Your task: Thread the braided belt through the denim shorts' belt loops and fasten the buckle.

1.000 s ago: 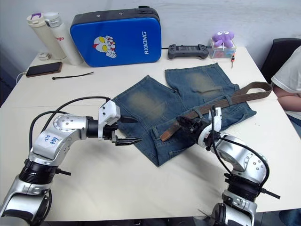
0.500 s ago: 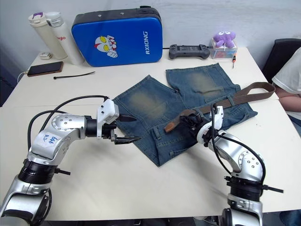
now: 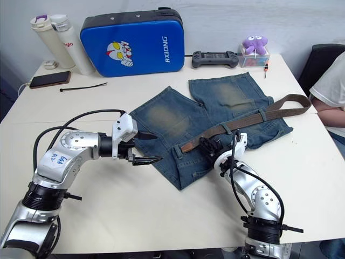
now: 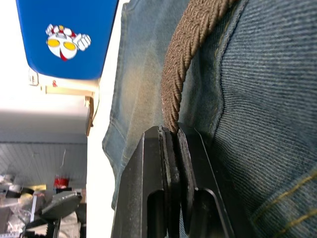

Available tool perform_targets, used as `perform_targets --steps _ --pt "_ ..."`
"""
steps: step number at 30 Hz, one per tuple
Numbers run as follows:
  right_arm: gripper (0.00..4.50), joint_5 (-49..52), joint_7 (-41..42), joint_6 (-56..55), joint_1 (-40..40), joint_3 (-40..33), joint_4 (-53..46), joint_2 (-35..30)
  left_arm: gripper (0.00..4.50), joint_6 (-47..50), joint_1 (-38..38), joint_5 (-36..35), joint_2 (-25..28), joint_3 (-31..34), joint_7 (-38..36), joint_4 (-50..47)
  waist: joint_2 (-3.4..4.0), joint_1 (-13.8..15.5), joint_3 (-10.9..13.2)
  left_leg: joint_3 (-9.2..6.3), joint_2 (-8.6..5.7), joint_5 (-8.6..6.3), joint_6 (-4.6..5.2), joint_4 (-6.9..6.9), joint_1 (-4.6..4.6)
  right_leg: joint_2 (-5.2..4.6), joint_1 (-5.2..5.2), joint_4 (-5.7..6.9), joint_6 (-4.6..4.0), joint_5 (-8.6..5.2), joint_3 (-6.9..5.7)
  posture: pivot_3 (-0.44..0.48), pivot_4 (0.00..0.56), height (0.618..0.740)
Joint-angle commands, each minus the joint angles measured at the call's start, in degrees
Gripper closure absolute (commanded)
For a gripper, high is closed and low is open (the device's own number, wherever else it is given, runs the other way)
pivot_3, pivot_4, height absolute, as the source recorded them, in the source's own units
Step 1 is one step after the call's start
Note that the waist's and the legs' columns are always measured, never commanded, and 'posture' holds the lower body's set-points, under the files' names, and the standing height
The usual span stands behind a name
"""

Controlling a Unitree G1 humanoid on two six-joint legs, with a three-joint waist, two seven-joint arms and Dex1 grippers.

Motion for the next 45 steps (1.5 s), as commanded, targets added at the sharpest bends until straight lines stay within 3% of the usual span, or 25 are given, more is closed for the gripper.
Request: perform_targets --steps 1,13,20,25,28,31,35,37,39,43,45 --pt "4.47 -1.5 1.4 -0.2 0.7 2.4 -1.2 2.0 0.00 0.0 -0.9 -0.3 0.8 0.4 -0.5 -2.0 0.00 -0.1 0.0 0.00 0.00 0.00 0.00 0.00 0.01 0.00 0.00 0.00 0.00 0.00 0.00 0.000 0.150 0.739" --pt "4.47 -9.4 4.5 8.2 -0.2 13.2 -3.8 0.3 0.00 0.8 -0.6 -0.5 1.3 0.6 -0.8 -2.7 -0.04 -1.2 0.0 -0.02 0.03 0.01 -0.03 -0.07 0.09 0.02 -0.02 0.06 0.00 0.00 0.01 0.000 0.150 0.739" --pt "4.47 -13.7 5.0 12.8 -1.6 16.1 -1.7 0.9 0.00 1.5 -0.3 -0.7 1.8 0.8 -1.1 -3.3 -0.12 -1.5 -0.1 -0.01 0.05 0.03 -0.08 -0.18 0.20 0.04 -0.02 0.06 0.00 0.00 0.02 0.000 0.150 0.739" --pt "4.47 -16.0 6.4 14.6 -2.7 15.6 -2.2 0.8 0.00 1.8 -0.4 -0.8 2.1 0.5 -1.4 -3.4 -0.26 -1.6 -0.2 0.11 0.04 0.12 -0.23 -0.73 0.76 0.04 0.23 -0.16 0.00 0.00 0.17 0.000 0.150 0.739" --pt "3.45 -12.3 6.2 15.3 -2.5 12.4 -4.3 0.7 0.00 2.2 -0.3 -0.8 2.5 0.3 -2.0 -3.2 -0.26 -1.4 -0.2 0.10 0.10 0.16 -0.30 -0.86 0.79 0.08 0.16 -0.10 0.00 0.00 0.17 0.000 0.150 0.739" --pt "2.12 -7.1 5.0 17.6 -2.6 10.2 -8.2 -1.6 0.00 2.5 0.2 -0.8 3.2 0.2 -2.6 -3.2 -0.25 -1.3 -0.1 0.10 0.09 0.16 -0.31 -0.86 0.73 0.08 0.10 -0.08 0.00 0.00 0.17 0.000 0.150 0.739" --pt "0.02 -2.5 4.2 22.7 -5.2 9.1 -15.6 -11.8 0.00 5.6 1.3 -3.4 3.5 2.2 -2.5 -4.0 -0.23 -0.5 -0.1 0.09 0.05 0.15 -0.27 -0.78 0.62 0.02 0.14 -0.15 -0.01 0.00 0.16 0.000 0.150 0.739" --pt "0.02 0.1 5.5 24.1 -7.1 8.8 -18.7 -17.5 0.00 9.5 2.1 -5.8 3.4 3.6 -1.5 -5.2 -0.22 -0.3 -0.1 0.10 0.00 0.12 -0.19 -0.70 0.53 -0.02 0.13 -0.28 -0.01 0.00 0.18 0.000 0.150 0.739" --pt "0.02 -2.2 11.3 26.5 -8.8 10.1 -23.1 -25.6 0.00 16.4 2.9 -9.4 0.3 7.7 3.9 -7.0 -0.13 0.1 -0.1 0.09 0.01 0.10 -0.17 -0.67 0.51 -0.01 0.15 -0.44 -0.01 0.00 0.18 0.000 0.150 0.739" --pt "0.02 -15.3 29.8 20.0 -10.2 13.8 -30.7 -38.7 0.00 42.6 1.9 -17.8 -4.4 15.2 11.6 -10.4 -0.19 0.3 -0.1 -0.08 0.01 0.10 -0.12 -0.61 0.34 0.02 0.16 -0.60 0.00 0.00 0.03 0.000 0.150 0.739" --pt "0.02 -20.8 37.5 16.3 -10.5 14.1 -31.5 -44.5 0.00 52.5 0.2 -24.9 -5.8 18.4 14.3 -6.8 -0.18 0.4 0.0 -0.13 -0.01 0.08 -0.09 -0.52 0.25 0.04 0.18 -0.65 0.00 0.00 -0.04 0.000 0.150 0.739"
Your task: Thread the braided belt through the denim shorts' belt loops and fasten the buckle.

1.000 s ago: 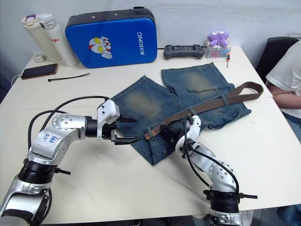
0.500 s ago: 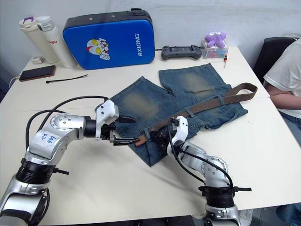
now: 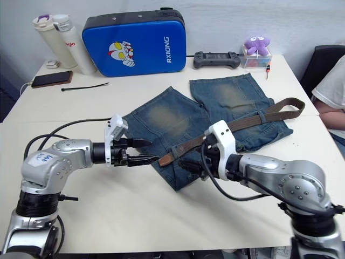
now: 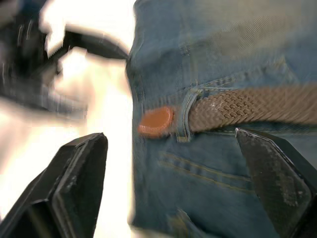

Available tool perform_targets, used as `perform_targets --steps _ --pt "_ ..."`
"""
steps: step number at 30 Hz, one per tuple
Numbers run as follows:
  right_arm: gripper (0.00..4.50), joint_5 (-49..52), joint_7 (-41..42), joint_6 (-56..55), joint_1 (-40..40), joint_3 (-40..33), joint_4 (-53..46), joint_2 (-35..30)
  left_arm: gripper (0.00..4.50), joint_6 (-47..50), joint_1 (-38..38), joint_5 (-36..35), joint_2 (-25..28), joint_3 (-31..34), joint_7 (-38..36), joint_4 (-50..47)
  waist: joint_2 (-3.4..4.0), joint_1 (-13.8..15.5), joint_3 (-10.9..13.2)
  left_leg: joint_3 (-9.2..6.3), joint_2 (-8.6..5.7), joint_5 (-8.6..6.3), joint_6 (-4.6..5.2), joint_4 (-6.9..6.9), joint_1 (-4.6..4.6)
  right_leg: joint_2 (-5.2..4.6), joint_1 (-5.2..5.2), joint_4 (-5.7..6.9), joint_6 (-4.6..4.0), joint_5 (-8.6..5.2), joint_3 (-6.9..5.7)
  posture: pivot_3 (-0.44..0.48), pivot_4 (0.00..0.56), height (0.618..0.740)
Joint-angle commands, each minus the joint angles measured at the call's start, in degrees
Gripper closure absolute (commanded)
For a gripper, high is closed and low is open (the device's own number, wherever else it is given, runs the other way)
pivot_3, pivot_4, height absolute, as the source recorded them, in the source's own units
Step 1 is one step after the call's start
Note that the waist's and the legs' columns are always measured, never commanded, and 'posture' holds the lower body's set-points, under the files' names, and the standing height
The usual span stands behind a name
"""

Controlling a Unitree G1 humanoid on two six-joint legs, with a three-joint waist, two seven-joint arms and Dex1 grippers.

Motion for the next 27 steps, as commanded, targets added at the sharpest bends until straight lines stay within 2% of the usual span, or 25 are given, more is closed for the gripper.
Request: perform_targets --steps 1,4,7,12,18,23,27 --pt "0.02 -8.5 13.2 -6.7 -0.7 0.1 -3.1 -6.8 0.00 14.5 -2.6 -11.6 -1.6 5.6 5.2 2.7 0.01 0.0 0.0 0.00 -0.02 -0.02 0.03 0.13 -0.13 -0.01 -0.05 0.03 0.00 0.00 -0.01 0.000 0.150 0.739" --pt "0.02 -11.0 19.8 -9.8 -0.4 -0.5 -1.9 -9.5 0.00 15.3 -4.9 -19.5 -3.8 8.5 15.9 11.7 -0.02 0.1 0.0 -0.10 -0.01 -0.06 0.09 0.45 -0.21 -0.03 0.00 0.05 0.00 0.00 -0.11 0.000 0.150 0.739" --pt "0.02 -11.5 25.4 -10.6 -0.7 -1.0 -1.4 -11.1 0.00 15.3 -8.0 -24.2 -8.2 13.9 28.0 20.2 -0.03 0.3 0.0 -0.10 -0.02 -0.06 0.08 0.53 -0.23 -0.05 -0.02 0.11 0.00 0.00 -0.12 0.000 0.150 0.739" --pt "0.02 -16.7 29.9 -12.5 -1.1 0.0 -2.6 -13.8 0.00 15.3 -9.6 -34.0 -9.7 13.3 39.5 26.9 -0.07 0.8 0.0 -0.07 -0.02 0.03 -0.18 0.59 -0.27 -0.06 -0.05 0.12 0.00 0.00 -0.12 0.000 0.150 0.739" --pt "0.02 -18.6 28.2 -12.0 -1.4 -1.5 -2.3 -13.1 0.00 15.3 -11.5 -38.5 -11.4 11.2 46.0 30.6 -0.08 1.7 0.0 -0.08 -0.04 0.03 -0.24 0.65 -0.30 -0.08 -0.05 0.10 0.01 0.00 -0.11 0.000 0.150 0.739" --pt "0.02 -18.5 26.4 -10.0 -2.0 -2.3 -2.4 -13.0 0.00 15.3 -11.3 -39.4 -9.5 4.3 45.3 31.3 -0.07 1.7 0.0 -0.08 -0.04 0.03 -0.27 0.65 -0.31 -0.07 -0.06 0.10 0.00 0.00 -0.11 0.000 0.150 0.739" --pt "0.02 -18.5 25.1 -9.0 -2.2 -3.0 -2.6 -13.2 0.00 15.3 -12.0 -39.2 -11.2 3.5 45.4 32.5 -0.07 1.7 0.0 -0.08 -0.05 0.03 -0.28 0.65 -0.29 -0.08 -0.06 0.11 0.00 0.00 -0.11 0.000 0.150 0.739"
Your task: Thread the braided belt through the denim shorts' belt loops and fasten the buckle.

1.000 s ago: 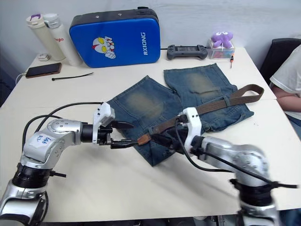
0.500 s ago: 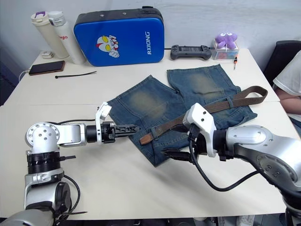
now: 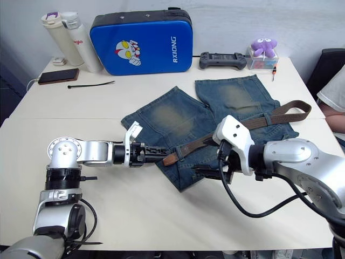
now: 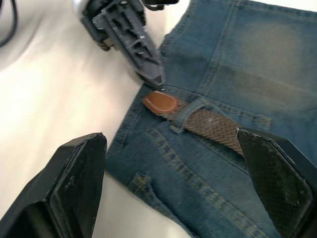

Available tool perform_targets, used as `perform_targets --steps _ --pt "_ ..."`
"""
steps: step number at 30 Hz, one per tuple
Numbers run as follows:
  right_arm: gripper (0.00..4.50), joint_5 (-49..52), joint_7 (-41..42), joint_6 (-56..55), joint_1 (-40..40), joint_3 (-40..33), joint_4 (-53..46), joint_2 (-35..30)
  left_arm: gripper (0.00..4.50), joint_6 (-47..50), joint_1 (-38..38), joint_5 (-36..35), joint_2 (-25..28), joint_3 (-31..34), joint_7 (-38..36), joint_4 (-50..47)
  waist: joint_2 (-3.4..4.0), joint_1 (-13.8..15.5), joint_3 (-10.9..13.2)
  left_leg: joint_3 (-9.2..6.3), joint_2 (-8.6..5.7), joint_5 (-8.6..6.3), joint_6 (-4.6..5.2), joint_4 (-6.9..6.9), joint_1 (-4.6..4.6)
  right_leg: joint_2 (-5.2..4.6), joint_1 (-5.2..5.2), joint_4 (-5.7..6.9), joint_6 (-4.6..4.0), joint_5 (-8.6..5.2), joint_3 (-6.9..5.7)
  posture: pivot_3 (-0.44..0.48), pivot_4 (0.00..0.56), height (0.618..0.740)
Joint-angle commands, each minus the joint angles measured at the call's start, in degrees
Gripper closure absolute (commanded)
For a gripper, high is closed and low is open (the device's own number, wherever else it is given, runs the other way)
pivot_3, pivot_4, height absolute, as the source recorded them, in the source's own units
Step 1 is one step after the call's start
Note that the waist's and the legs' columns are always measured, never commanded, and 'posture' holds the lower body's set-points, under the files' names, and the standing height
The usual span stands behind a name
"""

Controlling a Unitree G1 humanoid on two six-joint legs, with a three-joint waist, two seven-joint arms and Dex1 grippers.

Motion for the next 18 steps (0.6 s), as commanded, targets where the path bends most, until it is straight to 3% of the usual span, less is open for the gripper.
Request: perform_targets --steps 1,8,18 --pt "0.02 0.3 -1.4 0.8 -0.8 -3.2 -1.7 0.1 0.00 0.7 -0.7 0.1 -2.3 -1.0 0.0 0.9 0.00 0.1 0.0 0.00 0.00 0.00 0.00 0.00 0.00 0.00 0.00 0.00 0.00 0.00 0.00 0.000 0.150 0.739" --pt "0.02 1.8 -2.8 2.7 -0.5 -5.4 -2.6 0.1 0.00 0.7 -1.2 3.2 -6.6 0.5 0.9 2.1 -0.02 1.0 0.0 0.01 -0.02 -0.01 0.01 0.03 -0.03 -0.01 0.01 -0.05 0.00 0.00 0.00 0.000 0.150 0.739" --pt "0.02 1.6 -2.6 3.8 0.5 -6.8 -2.9 -0.9 0.00 0.7 -1.2 9.3 -4.5 0.4 1.0 1.0 -0.04 1.0 0.0 0.02 -0.01 -0.01 0.01 0.03 -0.02 0.01 0.02 -0.02 0.00 0.00 0.00 0.000 0.150 0.739"
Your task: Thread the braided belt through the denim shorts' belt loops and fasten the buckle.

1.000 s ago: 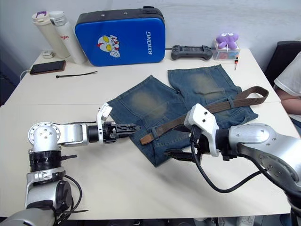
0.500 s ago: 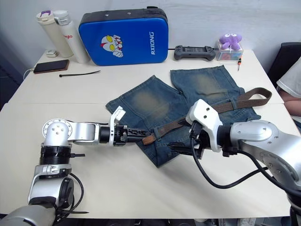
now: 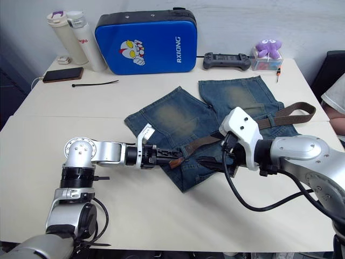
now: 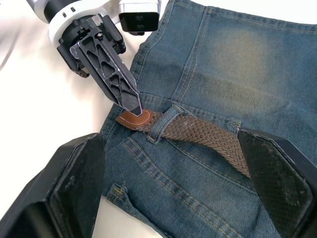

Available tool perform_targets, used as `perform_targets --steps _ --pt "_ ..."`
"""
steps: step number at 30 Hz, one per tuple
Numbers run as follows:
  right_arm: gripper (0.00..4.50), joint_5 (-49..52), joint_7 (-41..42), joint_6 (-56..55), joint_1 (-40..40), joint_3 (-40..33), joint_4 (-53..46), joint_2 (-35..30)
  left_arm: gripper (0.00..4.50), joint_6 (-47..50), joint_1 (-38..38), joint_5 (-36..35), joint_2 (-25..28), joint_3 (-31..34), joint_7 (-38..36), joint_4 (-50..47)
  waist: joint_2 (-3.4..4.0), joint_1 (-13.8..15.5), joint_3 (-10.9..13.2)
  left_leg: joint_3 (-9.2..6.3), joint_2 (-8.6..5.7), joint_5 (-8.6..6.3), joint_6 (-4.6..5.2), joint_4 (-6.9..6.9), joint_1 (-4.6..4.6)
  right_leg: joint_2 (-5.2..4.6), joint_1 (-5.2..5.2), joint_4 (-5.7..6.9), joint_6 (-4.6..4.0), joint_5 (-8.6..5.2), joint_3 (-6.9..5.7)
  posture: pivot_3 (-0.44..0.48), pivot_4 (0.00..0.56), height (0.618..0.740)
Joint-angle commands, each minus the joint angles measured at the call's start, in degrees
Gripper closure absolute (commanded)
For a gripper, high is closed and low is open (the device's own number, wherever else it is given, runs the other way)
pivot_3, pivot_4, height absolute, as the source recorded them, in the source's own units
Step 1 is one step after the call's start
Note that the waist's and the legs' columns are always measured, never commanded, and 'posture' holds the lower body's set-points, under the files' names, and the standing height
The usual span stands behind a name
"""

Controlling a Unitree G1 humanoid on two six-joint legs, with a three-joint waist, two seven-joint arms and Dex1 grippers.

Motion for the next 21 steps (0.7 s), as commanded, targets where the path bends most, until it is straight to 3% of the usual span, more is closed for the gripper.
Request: perform_targets --steps 1,5,10,18,21 --pt "0.02 0.1 0.4 0.0 0.3 -2.3 -2.0 -1.1 0.00 0.4 -0.4 5.7 1.4 0.5 1.3 0.3 -0.01 -0.1 0.0 0.00 0.00 0.00 0.00 0.00 0.01 0.00 0.00 0.01 0.00 0.00 0.00 0.000 0.150 0.739" --pt "0.02 -0.3 0.6 -0.1 0.3 -2.3 -1.9 -1.3 0.00 0.0 -1.8 10.6 -0.5 -4.1 2.0 -4.1 -0.02 0.0 0.0 0.01 0.00 0.01 -0.01 0.03 0.04 0.00 0.02 0.09 0.00 0.00 0.01 0.000 0.150 0.739" --pt "0.02 -0.3 0.2 0.1 0.4 -2.7 -2.1 -1.3 0.00 0.5 -0.7 9.4 -2.9 -6.1 1.7 -8.4 -0.04 0.1 -0.1 0.00 -0.01 0.01 -0.01 0.05 0.07 0.00 0.07 0.07 0.00 0.00 0.00 0.000 0.150 0.739" --pt "0.02 -0.4 -0.5 0.8 0.2 -2.5 -2.0 -0.9 0.00 0.5 0.0 2.3 6.1 -7.2 -4.3 -4.0 -0.03 -0.2 -0.1 0.00 0.01 0.01 -0.03 0.01 0.07 0.02 0.02 0.09 0.00 0.00 0.02 0.000 0.150 0.739" --pt "0.02 -1.1 -0.8 0.3 0.2 -1.8 -1.9 -0.5 0.00 0.5 -1.5 0.8 5.3 -5.2 -5.0 0.8 -0.03 -0.1 -0.1 -0.01 0.00 0.02 -0.04 0.00 0.08 0.01 0.02 0.09 0.00 0.00 0.01 0.000 0.150 0.739"
